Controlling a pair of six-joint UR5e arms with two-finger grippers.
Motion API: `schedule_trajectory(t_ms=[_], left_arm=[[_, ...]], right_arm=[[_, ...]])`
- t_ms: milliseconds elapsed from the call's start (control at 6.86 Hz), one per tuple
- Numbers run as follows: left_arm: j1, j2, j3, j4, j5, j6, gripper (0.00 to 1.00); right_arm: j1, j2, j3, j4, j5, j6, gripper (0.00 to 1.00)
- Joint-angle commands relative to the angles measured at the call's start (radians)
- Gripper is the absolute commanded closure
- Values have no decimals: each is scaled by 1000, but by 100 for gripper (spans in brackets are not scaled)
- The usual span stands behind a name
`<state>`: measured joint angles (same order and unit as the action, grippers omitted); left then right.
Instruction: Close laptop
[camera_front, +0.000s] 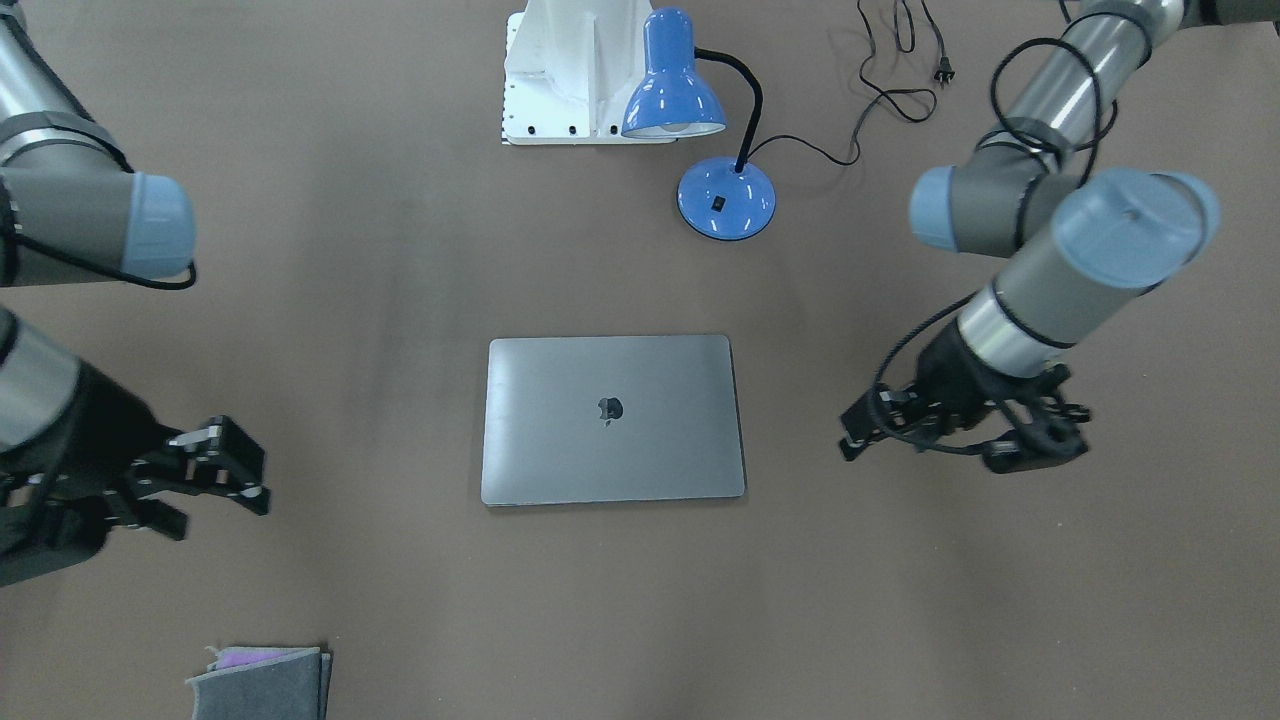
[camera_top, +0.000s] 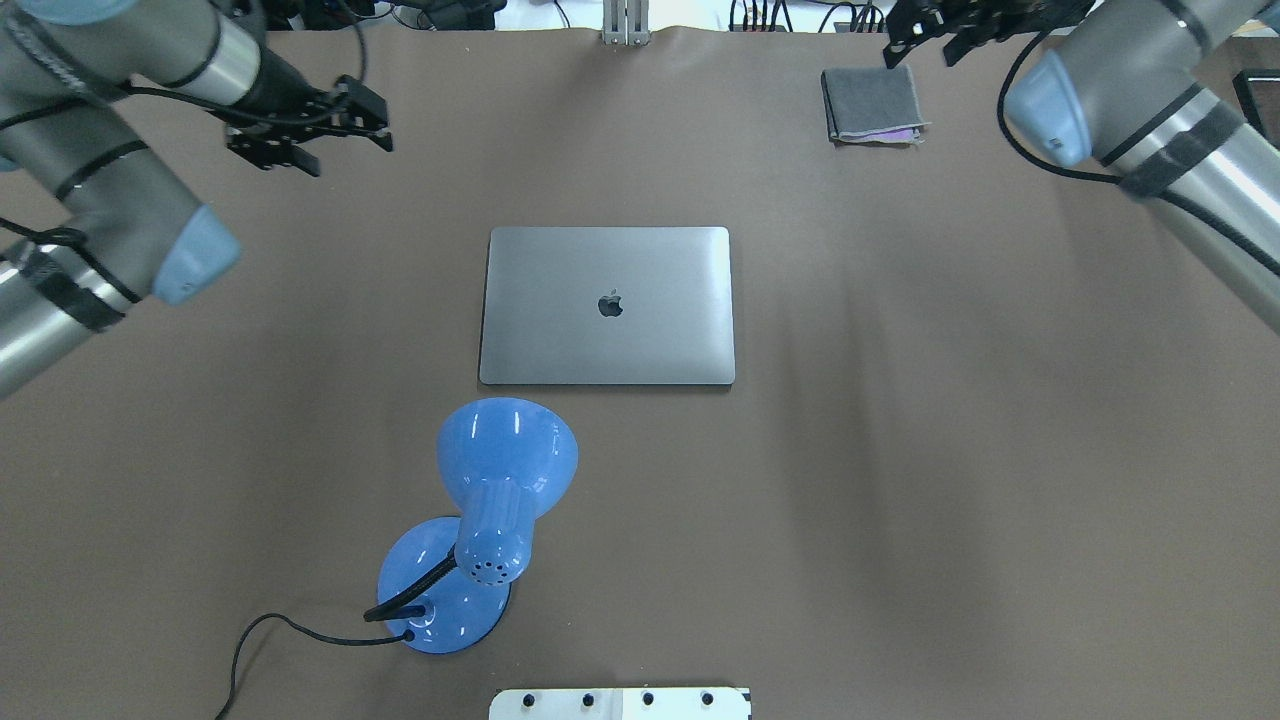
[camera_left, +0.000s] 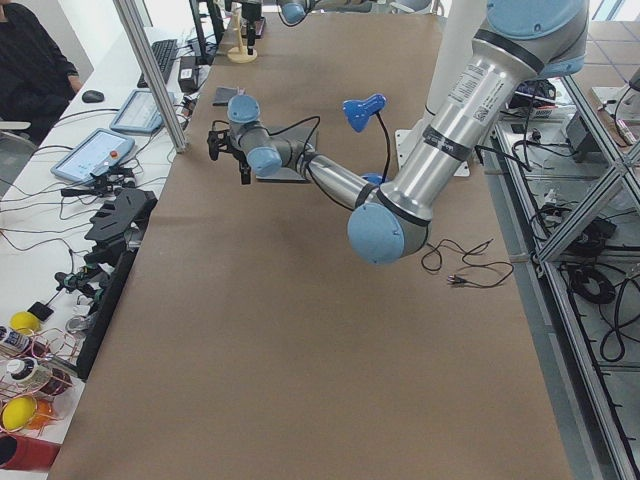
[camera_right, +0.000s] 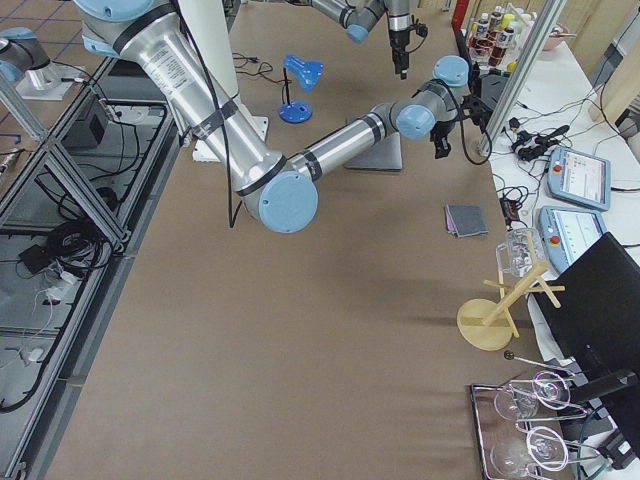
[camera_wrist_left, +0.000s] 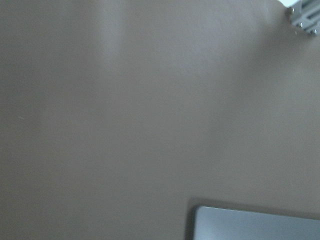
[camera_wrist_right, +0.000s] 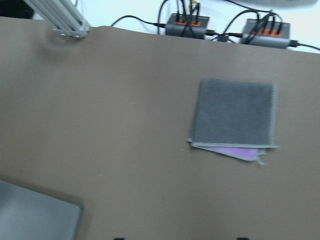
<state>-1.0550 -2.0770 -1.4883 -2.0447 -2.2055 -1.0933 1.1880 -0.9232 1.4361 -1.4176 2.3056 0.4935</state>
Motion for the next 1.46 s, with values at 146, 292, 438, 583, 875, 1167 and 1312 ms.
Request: schedule_trajectory(t_ms=[146,292,438,583,875,1167,1312], left_arm=[[-254,235,-118,274,1,618,2],[-301,332,-115,274,0,730,2],[-331,397,-110,271,-2,766,2],[-356,456,-116,259,-3,827,2],[-437,491,-48,261,-125,911,2],[-442,492,-37,259,-189,917,2],[-445,492,-29,261,-159,984,2]], right_arm=[[212,-158,76,-469,-8,-487,0],[240,-290,142,-506,-12,-583,0],[264,-371,155,-501,-35,-595,0],[265,-423,146,-491,-49,-646,0],[265,-521,120,-346,-45,-676,0],[298,-546,75,-245,-13,-665,0],[314,-546,78,-245,-5,-664,0]])
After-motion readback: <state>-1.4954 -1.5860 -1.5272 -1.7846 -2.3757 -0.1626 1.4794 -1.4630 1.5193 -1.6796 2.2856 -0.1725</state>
